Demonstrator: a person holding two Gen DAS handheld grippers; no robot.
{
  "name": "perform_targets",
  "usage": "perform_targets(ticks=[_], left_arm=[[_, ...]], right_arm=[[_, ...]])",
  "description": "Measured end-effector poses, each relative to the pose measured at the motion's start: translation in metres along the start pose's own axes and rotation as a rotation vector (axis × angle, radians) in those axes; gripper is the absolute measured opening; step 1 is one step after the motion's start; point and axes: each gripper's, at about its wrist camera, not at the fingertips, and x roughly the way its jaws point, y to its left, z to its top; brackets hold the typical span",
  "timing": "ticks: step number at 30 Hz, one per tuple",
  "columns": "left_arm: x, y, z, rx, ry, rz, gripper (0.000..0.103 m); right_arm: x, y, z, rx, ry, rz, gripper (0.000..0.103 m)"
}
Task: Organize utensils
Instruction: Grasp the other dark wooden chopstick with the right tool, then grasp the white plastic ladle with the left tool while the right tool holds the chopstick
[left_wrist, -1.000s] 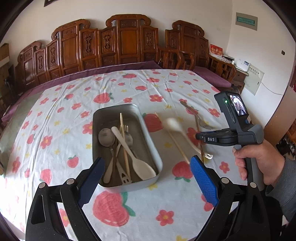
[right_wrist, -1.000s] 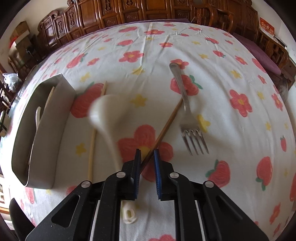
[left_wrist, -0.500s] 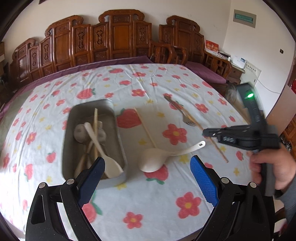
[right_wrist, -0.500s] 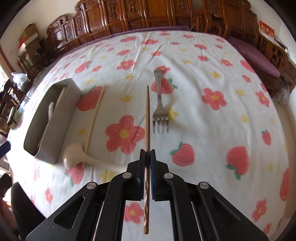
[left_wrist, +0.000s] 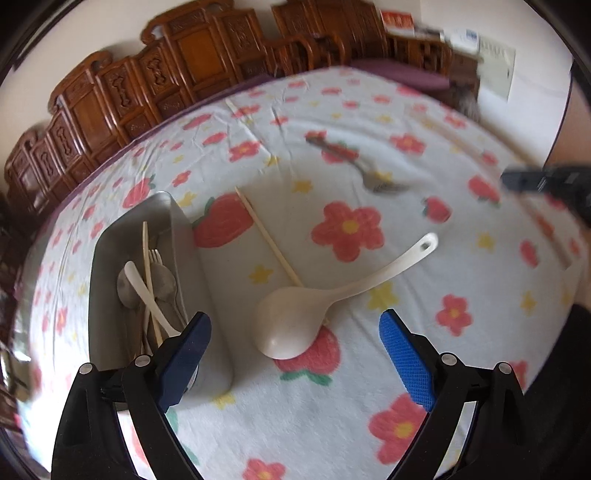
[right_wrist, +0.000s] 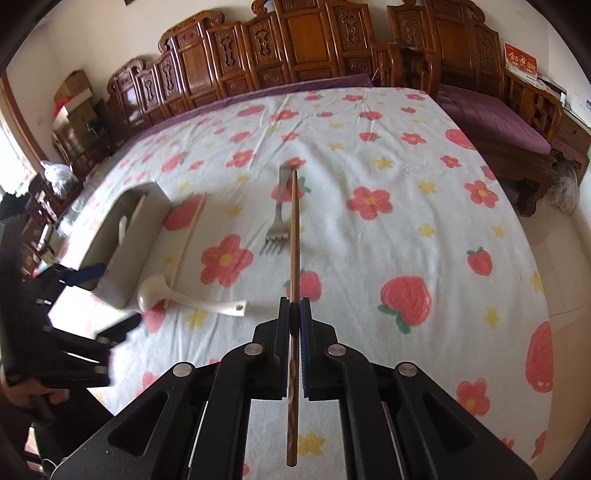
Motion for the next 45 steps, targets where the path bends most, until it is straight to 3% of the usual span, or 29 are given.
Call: perform_targets(ticks=[7, 12, 22, 25, 31, 36, 42, 45], left_arm=[[0.028, -0.007, 0.012, 0.131, 0.096, 0.031, 0.084], [0.042, -0.009, 0.018, 0.154, 0.160, 0.024, 0.073], [0.039, -0.010, 0.015, 0.119, 0.223, -0.094, 0.046], [0.033, -0.014, 0.014, 0.112, 0.247, -0.157, 0.045], [0.028, -0.029, 0.015, 0.157, 0.232, -0.158, 0.045], [0.038, -0.032, 0.017, 0.162, 0.239, -0.128, 0.051], [0.029, -0.027, 0.015, 0.113, 0.208, -0.167, 0.043], [0.021, -0.018, 0.018, 0.061, 0.189, -0.167, 0.033]], right_arm=[[-0.007, 0.009, 0.006, -0.005, -0.018, 0.049, 0.006], [-0.013, 0.012, 0.008, -0.006, -0.029, 0.068, 0.006], [-0.010, 0.011, 0.006, -0.006, -0.019, 0.061, 0.006], [-0.008, 0.012, 0.005, -0.010, -0.014, 0.058, 0.006], [-0.005, 0.012, 0.004, -0.013, -0.009, 0.054, 0.006], [-0.005, 0.011, 0.004, -0.011, -0.009, 0.054, 0.006], [-0.004, 0.011, 0.003, -0.014, -0.005, 0.052, 0.006], [-0.003, 0.012, 0.003, -0.019, -0.001, 0.051, 0.006]])
